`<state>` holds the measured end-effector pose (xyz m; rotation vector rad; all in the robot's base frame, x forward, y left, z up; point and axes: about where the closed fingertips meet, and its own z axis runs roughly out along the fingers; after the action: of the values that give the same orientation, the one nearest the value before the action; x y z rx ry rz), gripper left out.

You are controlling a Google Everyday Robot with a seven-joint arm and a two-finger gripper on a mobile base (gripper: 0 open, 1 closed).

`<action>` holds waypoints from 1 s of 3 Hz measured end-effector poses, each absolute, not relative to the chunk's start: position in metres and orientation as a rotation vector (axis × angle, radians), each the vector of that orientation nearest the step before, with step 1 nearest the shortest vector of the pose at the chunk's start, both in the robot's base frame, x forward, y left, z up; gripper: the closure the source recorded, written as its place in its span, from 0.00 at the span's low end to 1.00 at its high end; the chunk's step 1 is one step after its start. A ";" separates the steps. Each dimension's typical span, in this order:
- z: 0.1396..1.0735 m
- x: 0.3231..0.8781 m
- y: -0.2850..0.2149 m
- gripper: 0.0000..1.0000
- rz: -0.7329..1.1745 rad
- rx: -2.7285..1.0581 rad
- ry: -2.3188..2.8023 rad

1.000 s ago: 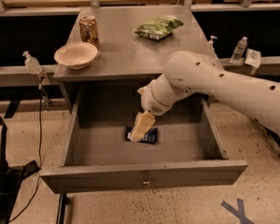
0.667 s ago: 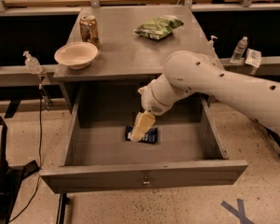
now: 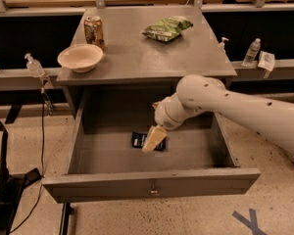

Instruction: Pick rxbar blueberry from top drawer and place on counter

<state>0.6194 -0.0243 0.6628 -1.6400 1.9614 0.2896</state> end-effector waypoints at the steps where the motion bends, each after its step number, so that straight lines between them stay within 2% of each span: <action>1: 0.631 0.628 -0.038 0.00 0.300 -1.596 1.950; 2: 0.608 0.632 -0.044 0.00 0.308 -1.599 1.935; 3: 0.592 0.634 -0.043 0.16 0.316 -1.622 1.926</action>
Offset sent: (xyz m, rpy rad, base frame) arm 0.0175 -0.0298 -0.0799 0.0520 -0.0323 -0.0048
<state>0.6342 -0.0430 0.5919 -1.6217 1.9261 0.3156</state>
